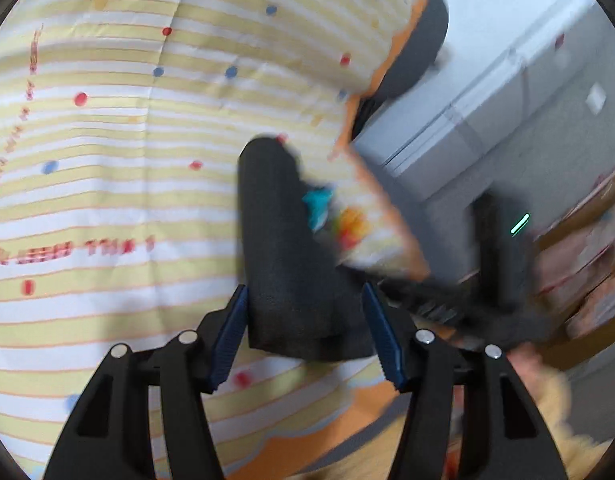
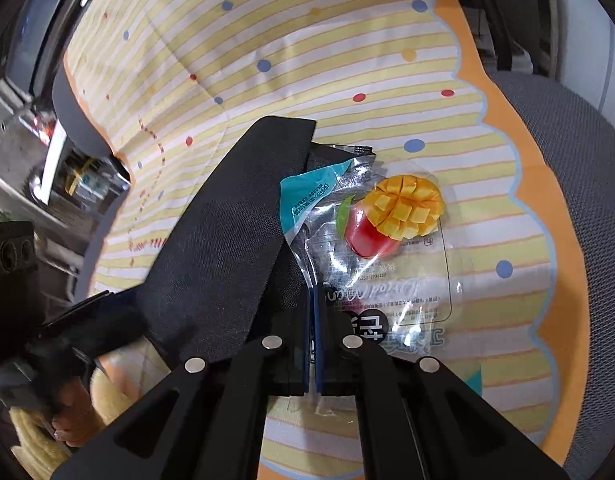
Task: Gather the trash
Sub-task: 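Carry pad and packet to the pink bin and open both tools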
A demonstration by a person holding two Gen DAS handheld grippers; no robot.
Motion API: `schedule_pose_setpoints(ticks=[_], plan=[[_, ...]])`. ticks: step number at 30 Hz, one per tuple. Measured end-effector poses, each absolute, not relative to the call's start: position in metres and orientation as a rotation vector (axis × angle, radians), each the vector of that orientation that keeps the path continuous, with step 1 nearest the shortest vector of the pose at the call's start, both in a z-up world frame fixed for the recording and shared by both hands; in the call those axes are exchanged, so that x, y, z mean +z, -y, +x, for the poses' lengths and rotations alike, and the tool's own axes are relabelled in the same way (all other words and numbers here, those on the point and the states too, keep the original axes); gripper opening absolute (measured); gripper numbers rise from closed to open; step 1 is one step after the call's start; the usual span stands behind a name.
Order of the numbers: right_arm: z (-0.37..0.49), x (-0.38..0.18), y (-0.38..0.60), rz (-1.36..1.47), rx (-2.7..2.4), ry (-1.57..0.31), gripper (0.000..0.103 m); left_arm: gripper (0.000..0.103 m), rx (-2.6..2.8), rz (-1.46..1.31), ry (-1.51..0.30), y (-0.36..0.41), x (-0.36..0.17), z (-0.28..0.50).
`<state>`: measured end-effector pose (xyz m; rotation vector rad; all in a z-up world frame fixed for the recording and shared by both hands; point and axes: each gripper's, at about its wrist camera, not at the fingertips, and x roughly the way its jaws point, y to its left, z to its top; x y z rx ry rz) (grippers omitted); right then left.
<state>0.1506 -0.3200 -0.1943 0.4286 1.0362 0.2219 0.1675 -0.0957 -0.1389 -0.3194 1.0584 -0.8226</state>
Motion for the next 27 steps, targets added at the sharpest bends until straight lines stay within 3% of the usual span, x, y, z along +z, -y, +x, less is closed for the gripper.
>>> schedule_pose_setpoints(ticks=[5,9,10,13,27], plan=[[0.149,-0.192,0.327,0.461,0.219,-1.007,0.001,0.034,-0.891,-0.41,-1.025,0.11,-0.121,0.173],[0.147,-0.191,0.328,0.461,0.216,-1.006,0.001,0.028,-0.796,-0.251,-1.081,0.145,-0.126,0.173],[0.145,-0.19,0.331,0.458,0.208,-1.004,0.001,0.019,-0.767,-0.225,-1.085,0.147,-0.126,0.172],[0.131,-0.175,0.335,0.441,0.187,-0.957,0.001,0.007,-0.721,-0.196,-1.054,0.146,-0.12,0.166],[-0.01,-0.067,0.371,0.293,-0.063,-0.677,0.001,0.004,-0.536,0.221,-0.654,0.181,-0.038,0.049]])
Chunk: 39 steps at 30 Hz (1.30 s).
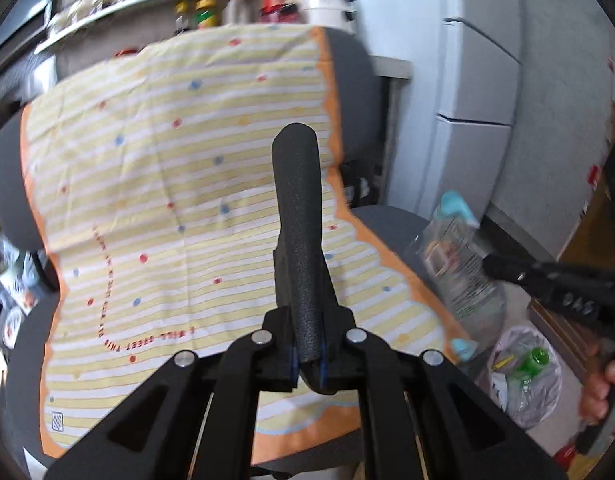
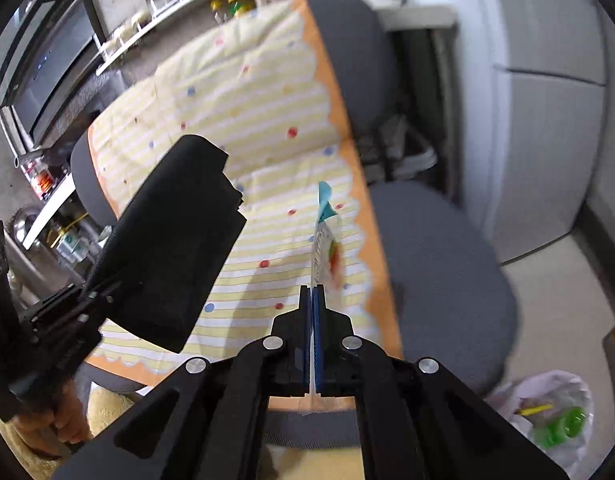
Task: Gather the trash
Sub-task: 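Carry pad and packet to the pink bin and open both tools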
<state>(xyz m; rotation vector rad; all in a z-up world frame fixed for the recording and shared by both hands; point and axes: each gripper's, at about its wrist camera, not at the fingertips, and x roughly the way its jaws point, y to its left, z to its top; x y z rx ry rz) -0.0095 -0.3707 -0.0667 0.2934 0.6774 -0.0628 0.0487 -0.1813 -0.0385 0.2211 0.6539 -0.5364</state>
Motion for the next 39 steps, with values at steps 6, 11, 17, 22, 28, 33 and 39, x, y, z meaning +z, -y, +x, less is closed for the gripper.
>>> schedule_pose_setpoints(ticks=[6,11,17,22,28,33,39], plan=[[-0.08,-0.053,0.384,0.261,-0.202,-0.638,0.001,0.004,-0.668,0.228,-0.666,0.207,-0.04,0.018],[-0.135,-0.063,0.413,0.296,-0.333,-0.64,0.001,0.004,-0.779,0.239,-0.693,0.239,-0.046,0.0],[-0.185,-0.094,0.464,0.379,-0.502,-0.681,0.002,0.004,-0.927,0.257,-0.714,0.286,-0.047,-0.023],[-0.217,-0.13,0.5,0.459,-0.603,-0.715,0.002,0.004,-1.009,0.27,-0.739,0.32,-0.057,-0.039],[-0.231,-0.193,0.541,0.474,-0.692,-0.829,0.002,0.004,-1.055,0.313,-0.783,0.346,-0.076,-0.052],[-0.222,-0.24,0.564,0.515,-0.642,-0.922,0.007,0.005,-1.052,0.341,-0.815,0.36,-0.09,-0.052],[-0.222,-0.242,0.572,0.59,-0.643,-0.914,0.009,0.005,-1.061,0.361,-0.833,0.365,-0.098,-0.055]])
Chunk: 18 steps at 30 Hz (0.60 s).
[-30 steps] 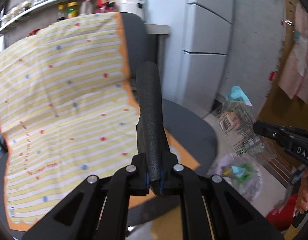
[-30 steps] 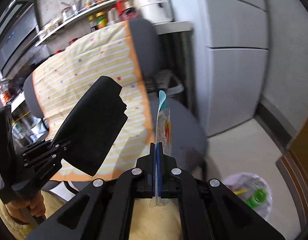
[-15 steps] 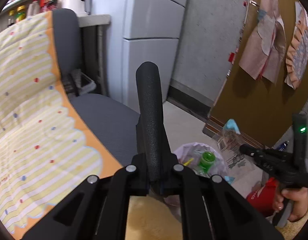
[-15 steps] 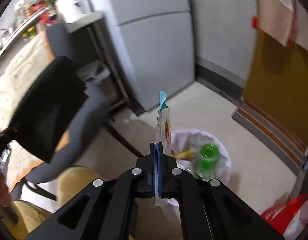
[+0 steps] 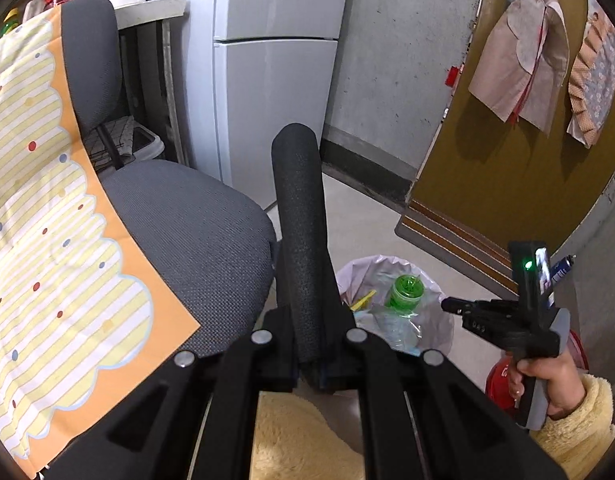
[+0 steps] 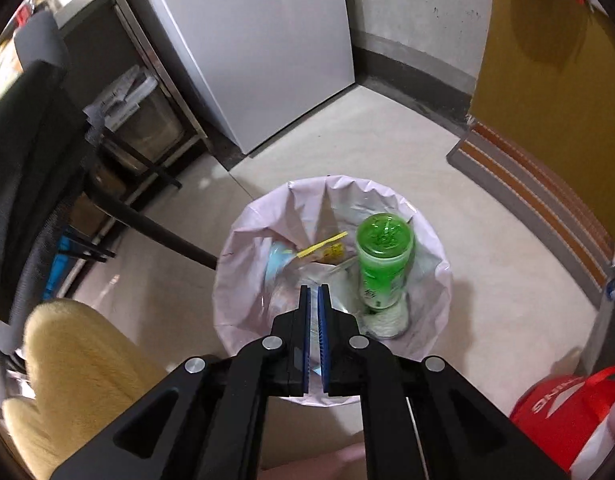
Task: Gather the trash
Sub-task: 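Carry pad and packet to the pink bin and open both tools, then drop the black pad into the bin with the left tool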
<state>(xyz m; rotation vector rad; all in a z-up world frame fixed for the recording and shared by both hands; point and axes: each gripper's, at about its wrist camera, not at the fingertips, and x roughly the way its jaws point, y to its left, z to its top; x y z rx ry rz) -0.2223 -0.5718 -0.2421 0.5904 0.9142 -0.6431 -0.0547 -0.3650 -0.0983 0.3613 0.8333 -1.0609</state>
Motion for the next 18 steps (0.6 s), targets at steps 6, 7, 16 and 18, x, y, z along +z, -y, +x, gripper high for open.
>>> schedule_pose_setpoints(ticks=[6,7,16,18], plan=[[-0.235,-0.189,0.552,0.557,-0.668,-0.799,0.022,0.005,-1.112,0.388,-0.872,0.375,-0.109,-0.067],[-0.238,-0.179,0.548,0.555,-0.671,-0.77,0.023,0.005,-1.129,0.405,-0.878,0.377,-0.113,-0.072],[-0.259,-0.122,0.531,0.523,-0.667,-0.607,0.027,0.005,-1.266,0.488,-0.894,0.412,-0.13,-0.111],[-0.264,-0.117,0.532,0.514,-0.674,-0.592,0.028,0.005,-1.285,0.497,-0.898,0.422,-0.133,-0.115]])
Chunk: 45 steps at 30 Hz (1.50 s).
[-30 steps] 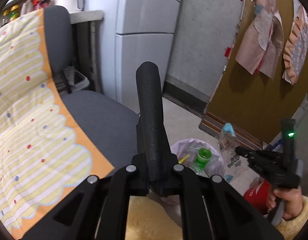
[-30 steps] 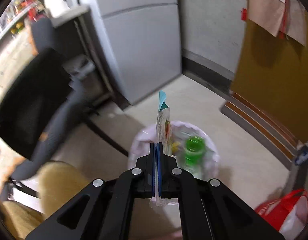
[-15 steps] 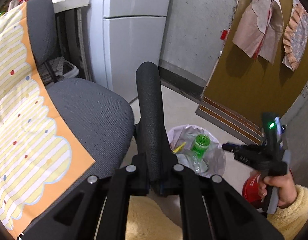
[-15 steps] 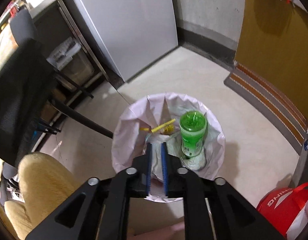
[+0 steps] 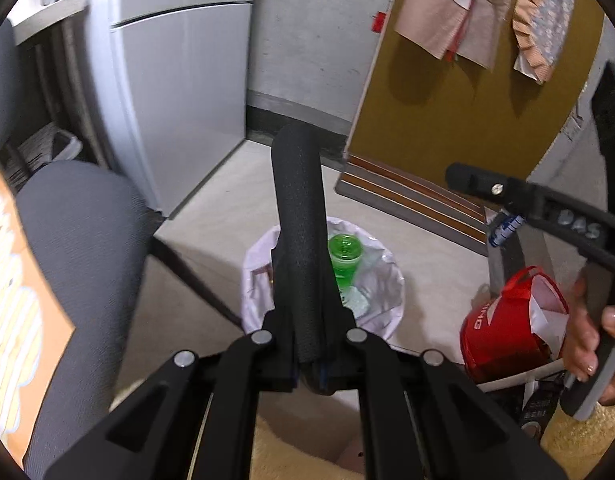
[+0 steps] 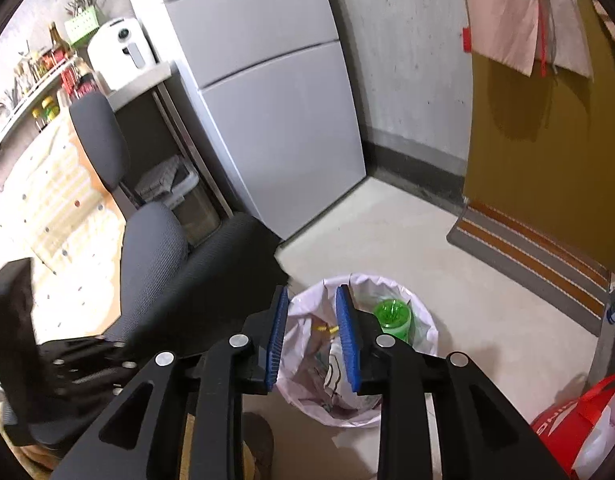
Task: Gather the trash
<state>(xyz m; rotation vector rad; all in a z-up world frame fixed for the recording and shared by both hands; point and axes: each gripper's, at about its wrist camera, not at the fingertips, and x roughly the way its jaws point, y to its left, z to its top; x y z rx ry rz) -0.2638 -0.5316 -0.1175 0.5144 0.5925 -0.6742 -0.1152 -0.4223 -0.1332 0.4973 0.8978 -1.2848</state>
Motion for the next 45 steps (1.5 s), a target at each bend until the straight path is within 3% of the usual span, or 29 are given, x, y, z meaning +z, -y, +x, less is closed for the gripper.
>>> schedule_pose_setpoints(ticks=[4,5,7,12,15,17,20,26,28,30,45], plan=[[-0.273,-0.114,0.538,0.525,-0.689,-0.564,0.029,0.01,-1.295,0.531,-0.879,0.448,-0.144,-0.122],[-0.275,-0.115,0.541,0.529,-0.694,-0.563,0.03,0.026,-1.294,0.545,-0.883,0.458,-0.151,-0.122],[-0.277,-0.118,0.545,0.532,-0.709,-0.568,0.03,0.046,-1.287,0.561,-0.889,0.473,-0.167,-0.119],[-0.275,-0.132,0.548,0.559,-0.705,-0.609,0.031,0.047,-1.27,0.558,-0.999,0.482,-0.194,-0.111],[-0.271,-0.137,0.545,0.563,-0.696,-0.63,0.031,0.048,-1.231,0.579,-0.941,0.464,-0.184,-0.106],[-0.266,-0.139,0.54,0.571,-0.693,-0.648,0.034,0.055,-1.196,0.591,-0.908,0.453,-0.175,-0.104],[-0.262,-0.14,0.53,0.57,-0.697,-0.683,0.041,0.069,-1.13,0.617,-0.873,0.433,-0.161,-0.101],[-0.249,-0.122,0.495,0.544,-0.679,-0.766,0.072,0.095,-1.046,0.59,-0.869,0.388,-0.119,-0.084],[-0.242,-0.105,0.479,0.492,-0.666,-0.77,0.083,0.097,-1.029,0.565,-0.847,0.373,-0.101,-0.08],[-0.236,-0.088,0.463,0.442,-0.662,-0.78,0.088,0.097,-1.0,0.553,-0.829,0.359,-0.082,-0.077],[-0.223,0.0,0.386,0.214,-0.56,-0.749,0.089,0.097,-0.812,0.464,-0.809,0.256,0.012,-0.064]])
